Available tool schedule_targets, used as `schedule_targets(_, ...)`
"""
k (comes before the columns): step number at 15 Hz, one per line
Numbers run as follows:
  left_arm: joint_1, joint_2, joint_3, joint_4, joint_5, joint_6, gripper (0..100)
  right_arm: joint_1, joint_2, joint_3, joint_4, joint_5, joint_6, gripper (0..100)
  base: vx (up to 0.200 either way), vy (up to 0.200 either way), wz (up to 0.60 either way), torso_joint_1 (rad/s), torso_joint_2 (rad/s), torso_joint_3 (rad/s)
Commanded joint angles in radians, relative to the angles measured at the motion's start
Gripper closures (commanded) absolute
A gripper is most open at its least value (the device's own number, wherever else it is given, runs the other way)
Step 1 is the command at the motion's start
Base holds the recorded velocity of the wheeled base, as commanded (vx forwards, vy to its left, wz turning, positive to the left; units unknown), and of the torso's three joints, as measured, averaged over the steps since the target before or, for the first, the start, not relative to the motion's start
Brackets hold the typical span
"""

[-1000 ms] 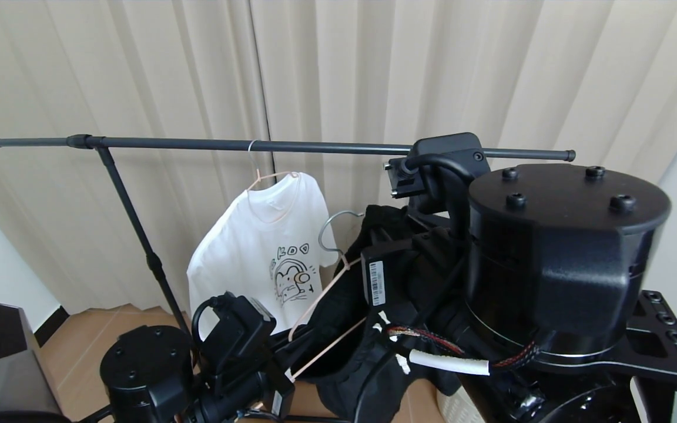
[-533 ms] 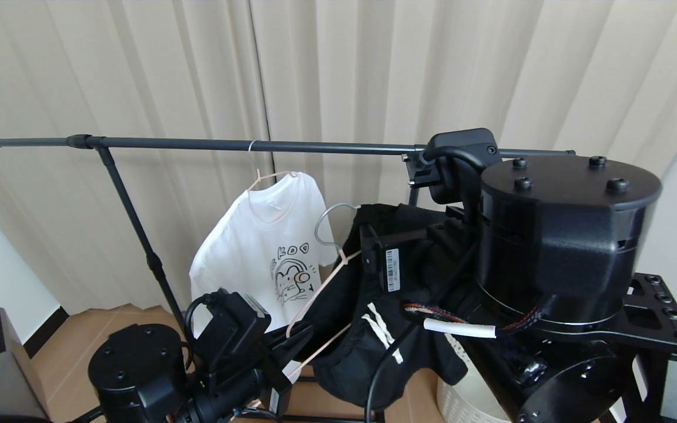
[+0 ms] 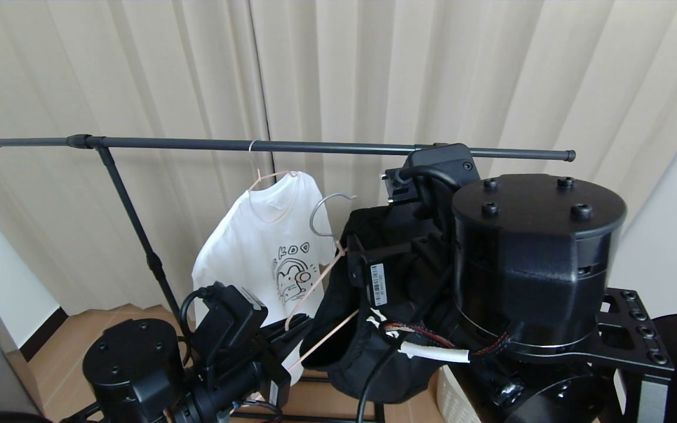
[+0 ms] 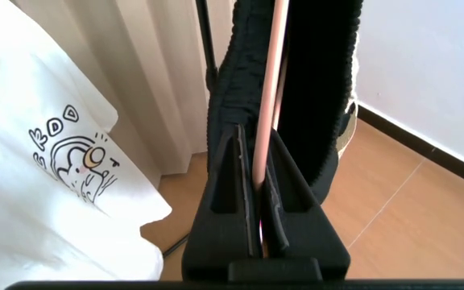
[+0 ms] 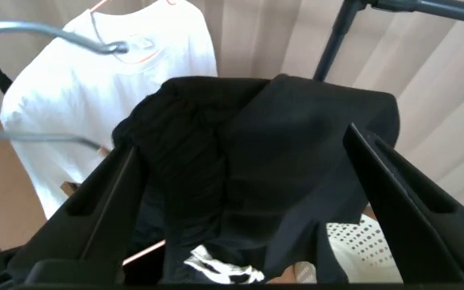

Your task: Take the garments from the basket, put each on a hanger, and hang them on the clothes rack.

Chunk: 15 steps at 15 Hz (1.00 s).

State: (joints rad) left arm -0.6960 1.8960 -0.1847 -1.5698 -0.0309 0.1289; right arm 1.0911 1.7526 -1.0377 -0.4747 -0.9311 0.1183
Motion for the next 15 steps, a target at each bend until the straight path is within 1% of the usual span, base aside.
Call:
schedule_targets(1, 0.004, 0.002, -0.004, -0.001, 0.000, 0.000, 100, 0.006, 0.007, 0.004, 0.001, 0.000, 0.000, 0, 0.000, 0.000, 0.00, 0.000, 0.00, 0.000)
schedule_targets(4, 0.021, 0.003, -0.018, -0.001, 0.003, -0.020, 100, 0.006, 0.004, 0.005, 0.002, 0.000, -0.009, 0, 0.000, 0.000, 0.00, 0.000, 0.00, 0.000)
schedule_targets(7, 0.024, 0.000, -0.019, -0.001, 0.003, -0.020, 100, 0.007, 0.002, 0.008, 0.005, 0.001, -0.016, 0, 0.000, 0.000, 0.00, 0.000, 0.00, 0.000)
schedule_targets(10, 0.024, 0.000, -0.010, -0.001, -0.004, -0.028, 100, 0.006, -0.034, 0.018, 0.014, 0.011, -0.029, 0, 0.000, 0.000, 0.00, 0.000, 0.00, 0.000)
schedule_targets(11, 0.035, 0.000, -0.004, -0.001, -0.011, -0.029, 100, 0.001, -0.082, 0.034, 0.016, 0.047, -0.071, 0, 0.000, 0.000, 0.00, 0.000, 0.00, 0.000)
schedule_targets(12, 0.050, 0.005, -0.002, -0.001, -0.026, -0.035, 100, -0.014, -0.120, 0.047, 0.016, 0.117, -0.124, 0, 0.000, 0.000, 0.00, 0.000, 0.00, 0.000)
schedule_targets(14, 0.075, 0.005, 0.024, -0.001, -0.100, -0.032, 100, -0.138, -0.191, 0.061, 0.031, 0.282, -0.232, 0, 0.000, 0.000, 0.00, 0.000, 0.00, 0.000)
schedule_targets(15, 0.084, 0.005, 0.034, -0.001, -0.130, -0.031, 100, -0.177, -0.220, 0.059, 0.056, 0.348, -0.272, 0, 0.000, 0.000, 0.00, 0.000, 0.00, 0.000)
